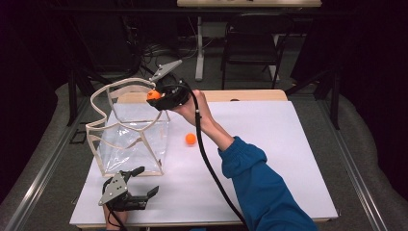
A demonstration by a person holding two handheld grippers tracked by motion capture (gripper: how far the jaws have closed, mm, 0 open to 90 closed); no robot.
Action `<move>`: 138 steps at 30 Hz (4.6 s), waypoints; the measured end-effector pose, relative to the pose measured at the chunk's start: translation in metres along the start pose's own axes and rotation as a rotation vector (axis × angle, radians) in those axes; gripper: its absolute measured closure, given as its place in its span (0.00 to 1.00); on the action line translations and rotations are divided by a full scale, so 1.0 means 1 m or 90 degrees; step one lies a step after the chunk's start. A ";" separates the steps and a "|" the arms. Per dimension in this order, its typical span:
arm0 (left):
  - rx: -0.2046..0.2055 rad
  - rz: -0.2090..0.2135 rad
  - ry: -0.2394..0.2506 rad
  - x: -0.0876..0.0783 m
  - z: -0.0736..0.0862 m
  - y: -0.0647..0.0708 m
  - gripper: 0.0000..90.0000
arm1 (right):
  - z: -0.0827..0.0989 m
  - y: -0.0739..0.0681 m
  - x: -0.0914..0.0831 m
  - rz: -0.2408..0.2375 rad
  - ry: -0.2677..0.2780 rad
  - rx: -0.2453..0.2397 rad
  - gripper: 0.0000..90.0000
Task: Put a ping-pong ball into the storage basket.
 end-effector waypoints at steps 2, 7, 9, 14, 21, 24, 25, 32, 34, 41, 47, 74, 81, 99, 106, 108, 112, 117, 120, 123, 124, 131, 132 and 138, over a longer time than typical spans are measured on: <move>0.000 0.002 0.000 0.000 0.000 0.000 0.18 | 0.000 -0.001 0.001 -0.001 -0.003 0.001 0.56; 0.001 0.000 0.000 -0.001 0.000 0.000 0.18 | 0.001 -0.003 0.007 -0.002 -0.010 0.000 0.56; 0.001 0.001 0.001 -0.001 0.000 0.000 0.18 | 0.000 -0.004 0.009 -0.003 -0.013 0.001 0.56; 0.000 0.000 -0.001 -0.001 0.000 0.000 0.18 | 0.000 -0.004 0.011 -0.006 -0.013 0.007 0.56; -0.001 0.001 0.003 -0.001 0.000 0.000 0.18 | 0.002 -0.003 0.015 -0.008 -0.019 0.015 0.56; 0.000 0.002 0.002 -0.001 0.000 0.000 0.18 | 0.003 -0.004 0.017 -0.010 -0.023 0.019 0.56; -0.001 0.002 -0.001 -0.001 0.000 0.000 0.18 | 0.004 -0.004 0.019 -0.012 -0.025 0.021 0.56; -0.001 -0.004 0.002 0.000 0.000 -0.001 0.18 | 0.005 -0.007 0.023 -0.017 -0.032 0.021 0.56; -0.002 -0.001 0.004 0.000 0.000 0.000 0.18 | 0.006 -0.007 0.024 -0.019 -0.037 0.023 0.56; -0.001 0.000 0.002 0.000 0.000 0.000 0.18 | 0.009 -0.008 0.028 -0.019 -0.045 0.023 0.56; -0.001 0.004 0.002 -0.001 0.000 0.000 0.18 | 0.011 -0.010 0.030 -0.022 -0.053 0.025 0.56; 0.001 0.001 0.001 -0.001 -0.001 0.000 0.18 | 0.016 -0.022 0.040 -0.036 -0.084 0.009 0.56; 0.001 0.001 0.001 -0.001 -0.001 0.000 0.18 | 0.017 -0.025 0.042 -0.040 -0.093 0.004 0.56; 0.001 0.000 0.003 -0.001 -0.001 0.000 0.18 | 0.021 -0.030 0.045 -0.046 -0.118 -0.007 0.56; 0.002 0.001 0.003 0.000 -0.001 0.000 0.18 | 0.021 -0.030 0.044 -0.049 -0.122 -0.010 0.56; 0.002 0.001 0.002 0.000 -0.001 0.001 0.18 | 0.022 -0.030 0.044 -0.048 -0.124 -0.012 0.56; 0.004 0.000 0.004 -0.001 -0.001 0.000 0.18 | 0.020 -0.028 0.042 -0.042 -0.124 -0.009 0.47; 0.004 0.000 0.006 -0.002 -0.002 0.001 0.18 | 0.017 -0.020 0.032 -0.027 -0.099 0.019 0.28; 0.003 -0.001 0.007 -0.002 -0.002 0.000 0.18 | 0.016 -0.018 0.026 -0.032 -0.088 0.031 0.21; 0.004 0.000 0.004 -0.001 -0.002 0.001 0.18 | 0.014 -0.018 0.019 -0.046 -0.069 0.039 0.17; 0.004 0.000 0.004 -0.001 -0.002 0.001 0.18 | 0.014 -0.019 0.016 -0.051 -0.064 0.040 0.16; 0.006 0.000 0.005 -0.002 -0.002 0.000 0.18 | 0.016 -0.018 0.000 -0.062 -0.047 0.039 0.12; 0.005 0.000 0.004 -0.002 -0.002 0.000 0.18 | 0.017 -0.018 -0.002 -0.063 -0.046 0.038 0.12; 0.004 0.001 0.003 -0.002 -0.002 0.001 0.18 | 0.021 -0.014 -0.016 -0.065 -0.038 0.043 0.09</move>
Point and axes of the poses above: each handheld gripper's, and its own axes: x roughly forward along the jaws, z roughly out of its underside, y roughly to its right, the point moved 8 cm from there along x, roughly forward along the jaws, and after that the axes turned 2 degrees about z, right-handed, at the moved point
